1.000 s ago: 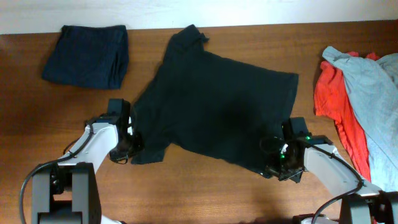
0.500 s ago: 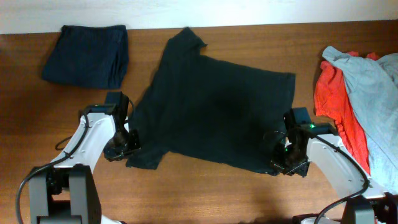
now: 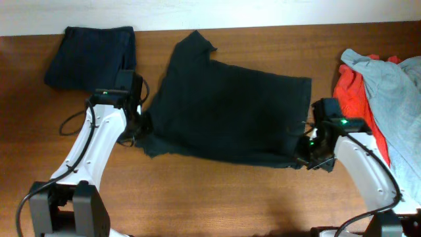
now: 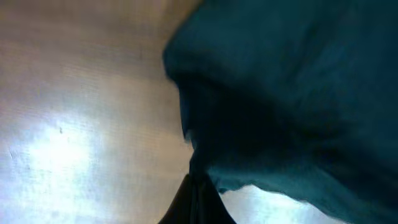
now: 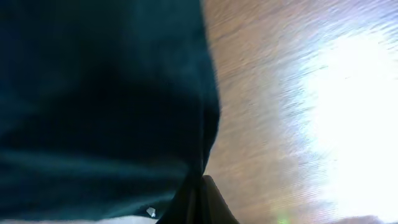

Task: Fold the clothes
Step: 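Lift the hem with both grippers and fold it up toward the collar, then lay the folded hem down near the collar with both grippers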

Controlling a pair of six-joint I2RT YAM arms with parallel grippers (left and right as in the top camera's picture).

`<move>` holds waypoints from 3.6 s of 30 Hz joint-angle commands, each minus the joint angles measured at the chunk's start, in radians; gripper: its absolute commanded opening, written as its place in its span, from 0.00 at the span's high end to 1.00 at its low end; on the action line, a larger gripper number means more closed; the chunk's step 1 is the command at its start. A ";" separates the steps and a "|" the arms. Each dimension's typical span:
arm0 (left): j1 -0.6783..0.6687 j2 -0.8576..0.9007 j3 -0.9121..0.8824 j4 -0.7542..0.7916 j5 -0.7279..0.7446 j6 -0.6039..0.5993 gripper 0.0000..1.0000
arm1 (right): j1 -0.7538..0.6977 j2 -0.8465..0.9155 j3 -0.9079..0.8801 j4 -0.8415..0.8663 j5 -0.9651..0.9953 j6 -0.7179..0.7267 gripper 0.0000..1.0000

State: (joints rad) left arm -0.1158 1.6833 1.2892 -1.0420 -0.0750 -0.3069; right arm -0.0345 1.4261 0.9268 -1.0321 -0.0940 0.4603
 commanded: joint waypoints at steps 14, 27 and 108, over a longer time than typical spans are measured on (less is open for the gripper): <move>-0.026 -0.010 0.041 0.354 0.053 0.096 1.00 | -0.085 0.002 0.035 0.151 -0.004 -0.037 0.96; -0.106 0.010 0.041 0.519 0.042 0.193 1.00 | -0.085 0.014 0.034 0.203 0.055 -0.037 0.96; -0.063 0.504 0.411 0.093 0.029 0.066 0.99 | 0.112 0.494 0.320 0.304 -0.055 -0.515 0.96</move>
State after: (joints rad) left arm -0.1829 2.1765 1.6985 -0.9623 0.0586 -0.2298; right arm 0.0731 1.9137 1.2377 -0.7395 -0.2100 -0.0490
